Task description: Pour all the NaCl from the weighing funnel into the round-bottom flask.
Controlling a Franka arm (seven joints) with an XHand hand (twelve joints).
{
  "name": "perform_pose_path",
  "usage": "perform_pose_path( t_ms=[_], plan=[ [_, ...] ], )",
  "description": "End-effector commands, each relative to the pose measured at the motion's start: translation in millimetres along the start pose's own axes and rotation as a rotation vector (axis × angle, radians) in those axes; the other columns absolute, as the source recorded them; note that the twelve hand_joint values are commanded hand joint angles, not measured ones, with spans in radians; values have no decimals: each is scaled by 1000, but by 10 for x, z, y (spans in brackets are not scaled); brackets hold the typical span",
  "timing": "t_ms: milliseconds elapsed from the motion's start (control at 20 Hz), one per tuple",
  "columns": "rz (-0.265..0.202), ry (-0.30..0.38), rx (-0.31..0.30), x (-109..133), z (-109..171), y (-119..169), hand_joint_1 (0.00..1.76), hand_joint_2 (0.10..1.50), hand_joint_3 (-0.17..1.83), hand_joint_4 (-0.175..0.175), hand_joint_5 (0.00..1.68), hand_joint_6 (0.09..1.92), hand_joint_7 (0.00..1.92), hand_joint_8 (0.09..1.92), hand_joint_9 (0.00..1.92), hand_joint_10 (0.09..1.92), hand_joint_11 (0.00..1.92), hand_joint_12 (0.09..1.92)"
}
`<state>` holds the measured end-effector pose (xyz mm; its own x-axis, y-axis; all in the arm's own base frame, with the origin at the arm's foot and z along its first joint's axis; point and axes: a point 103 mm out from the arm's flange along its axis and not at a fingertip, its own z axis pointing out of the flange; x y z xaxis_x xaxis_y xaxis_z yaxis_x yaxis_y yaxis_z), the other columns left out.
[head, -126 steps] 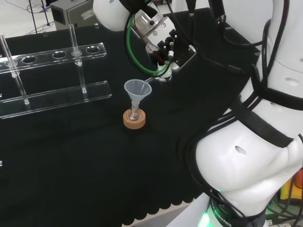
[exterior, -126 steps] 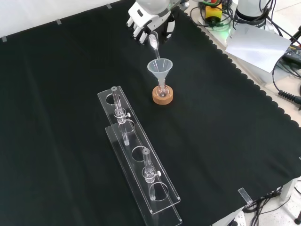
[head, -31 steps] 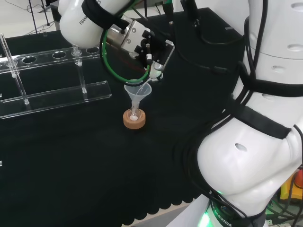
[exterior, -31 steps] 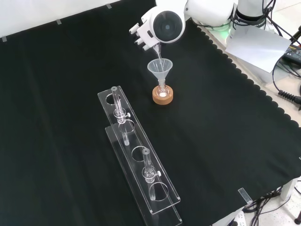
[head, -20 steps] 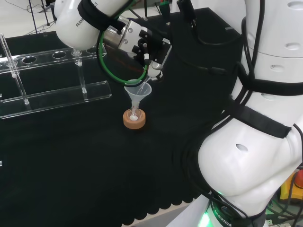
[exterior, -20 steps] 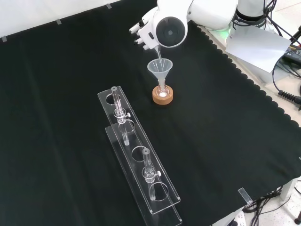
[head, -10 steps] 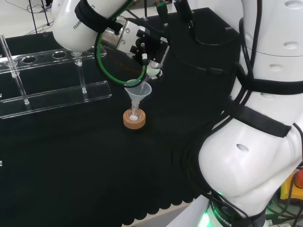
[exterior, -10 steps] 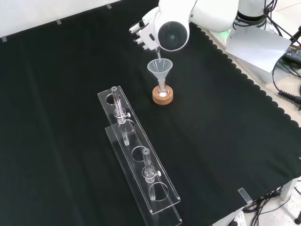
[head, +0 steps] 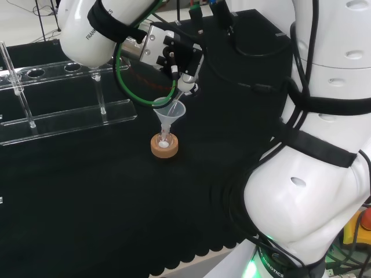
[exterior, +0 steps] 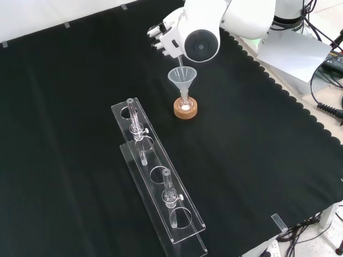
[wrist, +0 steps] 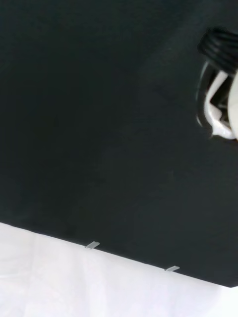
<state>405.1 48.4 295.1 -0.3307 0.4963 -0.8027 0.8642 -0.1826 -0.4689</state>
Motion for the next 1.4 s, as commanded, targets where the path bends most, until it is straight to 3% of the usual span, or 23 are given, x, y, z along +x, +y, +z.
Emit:
perform_pose_path(
  t_ms=[50, 1400],
  plan=[
    [1, -4, -4, 5, -14, -13, 1067, 666, 841, 175, 1067, 1113, 630, 661, 915, 487, 580, 1223],
    [14, -108, -2, 0, -94, -19, 1068, 664, 842, 175, 1069, 1111, 631, 662, 917, 491, 578, 1224]
  ],
)
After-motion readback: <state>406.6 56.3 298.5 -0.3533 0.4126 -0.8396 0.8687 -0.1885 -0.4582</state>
